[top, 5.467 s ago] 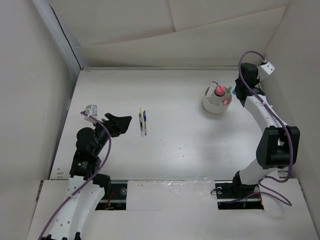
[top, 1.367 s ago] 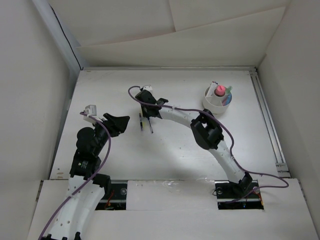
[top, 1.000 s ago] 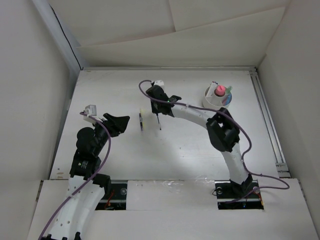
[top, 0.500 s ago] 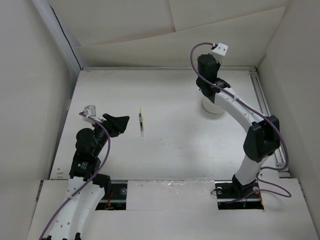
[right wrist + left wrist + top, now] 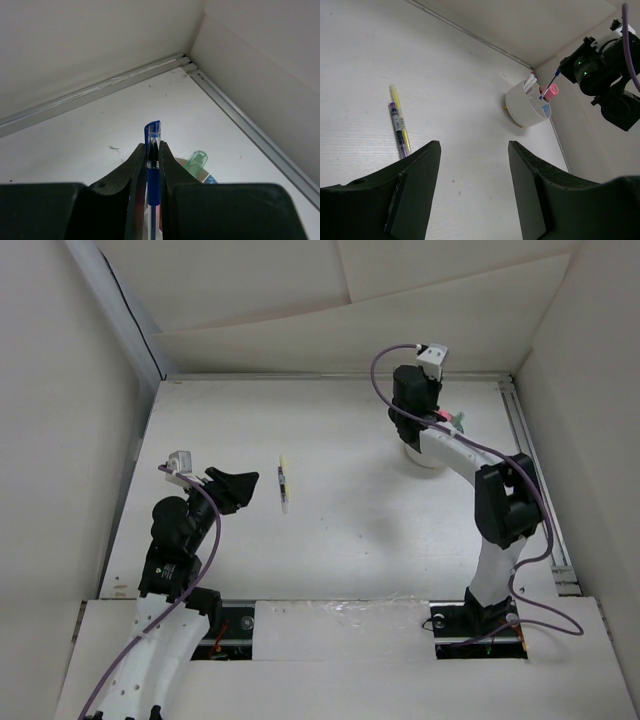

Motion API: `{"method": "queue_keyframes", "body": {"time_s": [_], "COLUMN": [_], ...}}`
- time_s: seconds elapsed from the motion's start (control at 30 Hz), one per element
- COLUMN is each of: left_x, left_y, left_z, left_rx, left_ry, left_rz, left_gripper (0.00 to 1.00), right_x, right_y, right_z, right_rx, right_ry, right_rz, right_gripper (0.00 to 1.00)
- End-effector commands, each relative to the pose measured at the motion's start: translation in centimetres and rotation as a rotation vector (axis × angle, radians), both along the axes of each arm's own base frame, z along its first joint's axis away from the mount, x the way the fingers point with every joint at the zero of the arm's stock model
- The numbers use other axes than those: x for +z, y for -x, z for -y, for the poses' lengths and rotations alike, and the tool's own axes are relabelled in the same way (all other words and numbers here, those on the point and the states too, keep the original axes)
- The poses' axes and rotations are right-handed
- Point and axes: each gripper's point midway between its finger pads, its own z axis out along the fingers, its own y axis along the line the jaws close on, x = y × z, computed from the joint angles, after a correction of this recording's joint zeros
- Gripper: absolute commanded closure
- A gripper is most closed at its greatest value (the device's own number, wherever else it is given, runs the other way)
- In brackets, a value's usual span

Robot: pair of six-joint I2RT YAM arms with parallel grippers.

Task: Sort the stationery into containers
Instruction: Place the pen in the storage box.

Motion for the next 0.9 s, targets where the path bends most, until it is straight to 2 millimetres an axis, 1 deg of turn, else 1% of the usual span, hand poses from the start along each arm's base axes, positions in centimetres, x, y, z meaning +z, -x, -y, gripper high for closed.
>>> {"method": "queue_keyframes", "body": {"time_s": [0.0,0.03,0.07,0.1,0.13,0.17,0.23,0.27,0.3,0.33,0.37,0.4,0.43,0.5,0.53,0.57,0.6,0.7,0.73,0.77,0.83,0.87], "left_x": [1.1,1.1,1.1,1.1,1.1,1.1,1.1,1.1,1.1,1.1,1.1,1.1,1.1,1.1,1.1,1.1,1.1,1.1,1.1,1.1,1.3,1.3], "left_y": [0.1,0.1,0.1,0.1,0.1,0.1,0.1,0.1,0.1,0.1,0.1,0.1,0.1,0.1,0.1,0.1,0.1,0.1,0.1,0.1,0.2,0.2], "left_z": [0.2,0.2,0.2,0.2,0.2,0.2,0.2,0.2,0.2,0.2,0.2,0.2,0.2,0.2,0.2,0.2,0.2,0.2,0.2,0.2,0.2,0.2], "left_rx": [-0.014,-0.014,-0.014,-0.014,-0.014,-0.014,-0.014,-0.014,-0.014,-0.014,-0.014,-0.014,-0.014,-0.014,-0.014,-0.014,-0.014,-0.014,-0.014,-0.014,-0.014,-0.014], "left_ry": [0.008,0.008,0.008,0.008,0.008,0.008,0.008,0.008,0.008,0.008,0.008,0.008,0.008,0.008,0.008,0.008,0.008,0.008,0.008,0.008,0.010,0.010], "left_rz": [0.048,0.048,0.048,0.048,0.048,0.048,0.048,0.048,0.048,0.048,0.048,0.048,0.048,0.048,0.048,0.048,0.048,0.048,0.048,0.048,0.057,0.057], "left_gripper": [0.47,0.47,0.47,0.47,0.47,0.47,0.47,0.47,0.47,0.47,0.47,0.47,0.47,0.47,0.47,0.47,0.47,0.47,0.47,0.47,0.47,0.47], "right_x": [0.8,0.4,0.5,0.0,0.0,-0.4,-0.4,-0.8,-1.3,-1.2,-1.7,-1.5,-1.9,-1.4,-1.2,-1.8,-1.6,-2.4,-2.3,-2.6,-2.6,-2.9], "right_y": [0.2,0.1,0.3,0.1,0.3,0.1,0.1,0.2,0.2,0.2,0.1,0.2,0.1,0.2,0.2,0.2,0.4,0.4,0.6,0.5,0.6,0.5], "right_z": [1.2,1.3,1.5,1.4,1.5,1.5,1.5,1.1,1.2,1.1,1.1,1.3,1.2,1.4,0.9,0.9,1.1,0.7,0.8,0.3,0.4,0.4], "right_rx": [-0.099,-0.113,-0.127,-0.126,-0.138,-0.139,-0.139,-0.140,-0.148,-0.148,-0.147,-0.159,-0.159,-0.170,-0.161,-0.160,-0.172,-0.175,-0.184,-0.175,-0.184,-0.183], "right_ry": [0.037,0.051,0.054,0.060,0.061,0.061,0.061,0.066,0.078,0.074,0.086,0.090,0.090,0.100,0.103,0.113,0.122,0.134,0.136,0.136,0.144,0.150], "right_rz": [0.053,0.050,0.052,0.041,0.041,0.039,0.039,0.031,0.016,0.024,0.008,0.012,0.011,0.019,0.024,0.013,0.011,0.001,0.002,0.003,-0.005,-0.011], "right_gripper": [1.00,1.00,1.00,1.00,1.00,1.00,1.00,1.00,1.00,1.00,1.00,1.00,1.00,1.00,1.00,1.00,1.00,1.00,1.00,1.00,1.00,1.00]}}
